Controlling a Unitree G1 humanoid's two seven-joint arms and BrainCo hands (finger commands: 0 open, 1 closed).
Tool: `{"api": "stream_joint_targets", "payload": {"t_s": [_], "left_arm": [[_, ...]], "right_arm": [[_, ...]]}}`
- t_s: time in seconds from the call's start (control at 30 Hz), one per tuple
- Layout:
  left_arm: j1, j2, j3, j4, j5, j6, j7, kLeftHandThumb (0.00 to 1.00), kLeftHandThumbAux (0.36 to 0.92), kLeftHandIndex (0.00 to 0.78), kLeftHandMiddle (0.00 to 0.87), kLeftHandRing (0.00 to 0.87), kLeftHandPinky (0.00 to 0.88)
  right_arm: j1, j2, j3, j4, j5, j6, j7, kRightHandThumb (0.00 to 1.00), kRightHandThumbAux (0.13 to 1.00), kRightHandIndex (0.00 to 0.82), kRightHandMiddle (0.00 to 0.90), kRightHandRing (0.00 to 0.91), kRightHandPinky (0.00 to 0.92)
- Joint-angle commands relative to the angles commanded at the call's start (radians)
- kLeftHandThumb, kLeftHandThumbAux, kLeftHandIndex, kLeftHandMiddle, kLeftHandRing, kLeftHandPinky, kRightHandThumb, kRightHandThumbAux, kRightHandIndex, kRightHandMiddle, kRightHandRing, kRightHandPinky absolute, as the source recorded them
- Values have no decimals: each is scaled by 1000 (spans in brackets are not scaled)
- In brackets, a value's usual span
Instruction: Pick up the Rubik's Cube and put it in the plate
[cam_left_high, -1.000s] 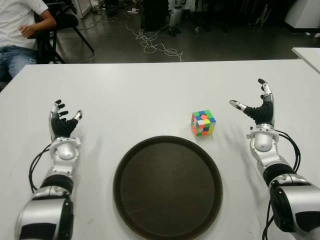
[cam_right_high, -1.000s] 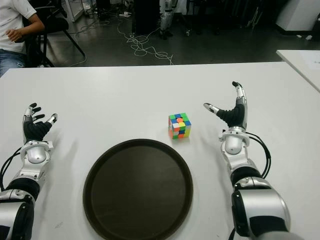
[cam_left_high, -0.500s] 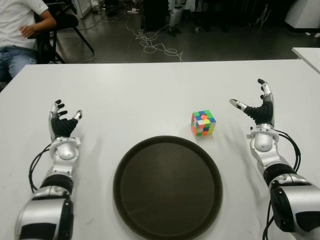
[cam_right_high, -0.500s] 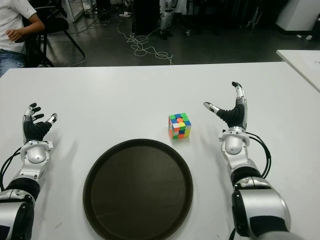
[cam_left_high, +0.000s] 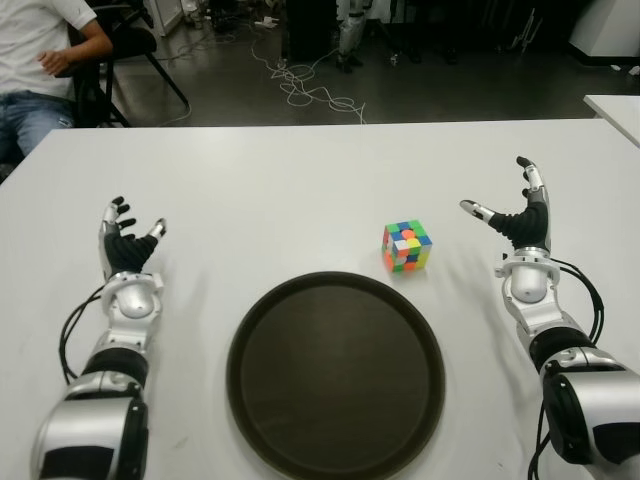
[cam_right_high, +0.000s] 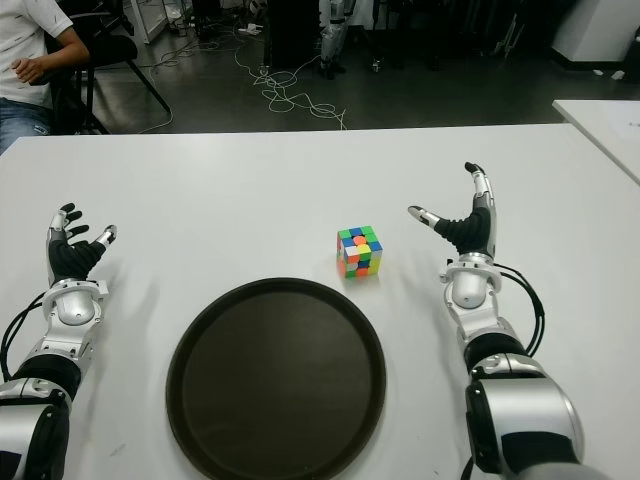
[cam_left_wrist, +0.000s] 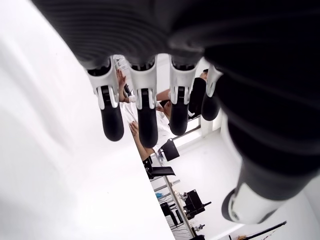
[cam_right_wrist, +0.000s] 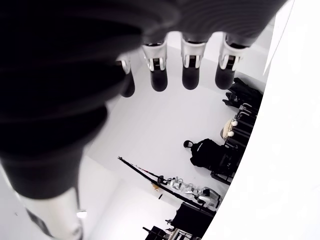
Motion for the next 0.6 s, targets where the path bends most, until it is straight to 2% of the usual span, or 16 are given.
{"api": "stream_joint_targets", "payload": {"t_s": [0.27, 0.6], "left_arm": [[3, -2, 0, -8, -4, 2, -2, 379, 747, 102, 168, 188, 252], [8, -7, -4, -19, -1, 4, 2, 417, 738, 110, 172, 193, 252]], "right_arm": [[6, -6, 14, -26, -10, -28, 6, 0, 839, 57, 43, 42, 48], [21, -25, 61, -118, -28, -18, 115, 34, 754, 72, 80, 75, 88]]}}
